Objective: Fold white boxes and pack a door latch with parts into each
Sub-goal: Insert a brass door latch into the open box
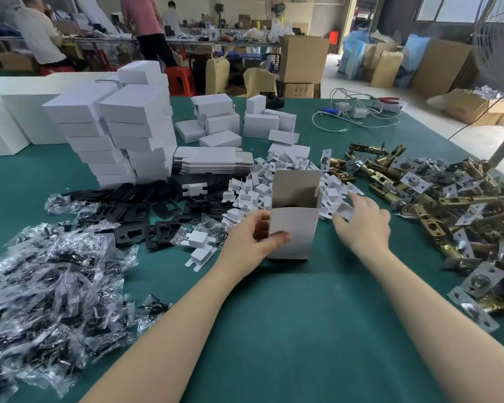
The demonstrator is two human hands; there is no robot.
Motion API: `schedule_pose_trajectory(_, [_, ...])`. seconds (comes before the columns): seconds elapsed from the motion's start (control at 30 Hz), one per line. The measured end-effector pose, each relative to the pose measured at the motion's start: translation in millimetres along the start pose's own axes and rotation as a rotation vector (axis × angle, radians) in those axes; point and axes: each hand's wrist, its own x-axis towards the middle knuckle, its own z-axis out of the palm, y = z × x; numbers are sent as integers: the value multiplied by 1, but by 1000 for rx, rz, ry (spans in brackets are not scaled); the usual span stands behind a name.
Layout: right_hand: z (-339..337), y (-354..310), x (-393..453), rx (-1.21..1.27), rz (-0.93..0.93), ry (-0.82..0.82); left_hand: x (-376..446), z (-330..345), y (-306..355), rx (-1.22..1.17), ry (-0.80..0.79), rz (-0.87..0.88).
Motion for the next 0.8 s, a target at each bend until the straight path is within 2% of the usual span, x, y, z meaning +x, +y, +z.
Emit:
schedule_pose_trajectory(0.1, [-9,3,17,-157,-94,-40,0,0,0,7,4,12])
schedule_pose_trajectory(0.23, [-18,3,20,-78,-177,-142,3,-5,0,44,38,34])
schedule_pose_trajectory(0.33, [-16,4,10,-197,-309,-114,5,-8,-3,36,98,6])
schedule_pose_trajectory(0.47, [-13,7,-14,-396,-566,-92,4,-8,-4,7,79,0])
schedule_pose_trajectory(0.6, [-15,5,-30,-575,-737,-67,4,-8,-4,-22,64,-14])
schedule_pose_trajectory(0.67, [-14,5,-33,-553,-728,-125,4,-9,-3,-31,37,-28])
schedule_pose_trajectory(0.73, [-17,5,-33,-467,-649,-217,3,-9,-2,-32,-3,-32])
schedule_pose_trajectory(0.8, [-25,3,-30,-335,-545,-226,2,-9,-1,-41,-19,-34])
